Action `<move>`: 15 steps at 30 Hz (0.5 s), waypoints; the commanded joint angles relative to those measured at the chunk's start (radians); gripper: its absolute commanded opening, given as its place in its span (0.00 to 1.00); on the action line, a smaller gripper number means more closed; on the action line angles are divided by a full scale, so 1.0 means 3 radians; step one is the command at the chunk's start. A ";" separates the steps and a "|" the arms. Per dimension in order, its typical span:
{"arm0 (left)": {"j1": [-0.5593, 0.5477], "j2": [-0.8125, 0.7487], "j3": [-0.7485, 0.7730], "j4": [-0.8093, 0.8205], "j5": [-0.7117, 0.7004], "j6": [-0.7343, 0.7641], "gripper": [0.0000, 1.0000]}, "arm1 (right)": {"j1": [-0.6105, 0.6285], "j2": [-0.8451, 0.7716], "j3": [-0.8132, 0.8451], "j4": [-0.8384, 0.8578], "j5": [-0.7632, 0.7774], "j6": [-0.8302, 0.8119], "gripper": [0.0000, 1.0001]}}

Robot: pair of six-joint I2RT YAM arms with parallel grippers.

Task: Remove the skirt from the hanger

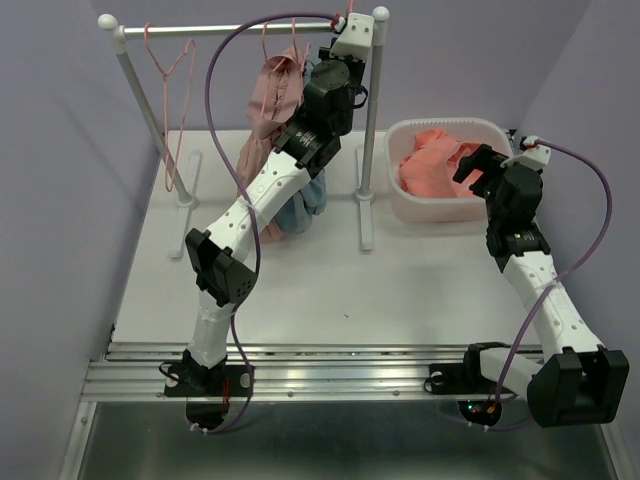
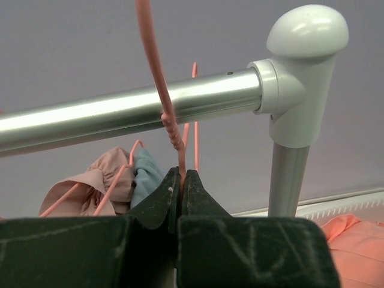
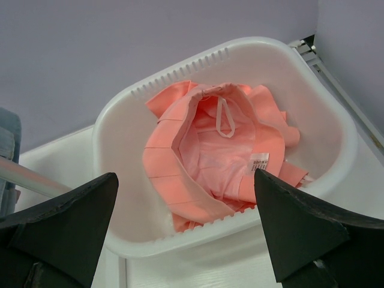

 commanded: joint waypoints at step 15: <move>0.0027 -0.0285 -0.0308 0.0169 -0.0013 -0.0413 0.00 | 0.0023 -0.0102 -0.0060 0.0109 0.0074 0.0002 1.00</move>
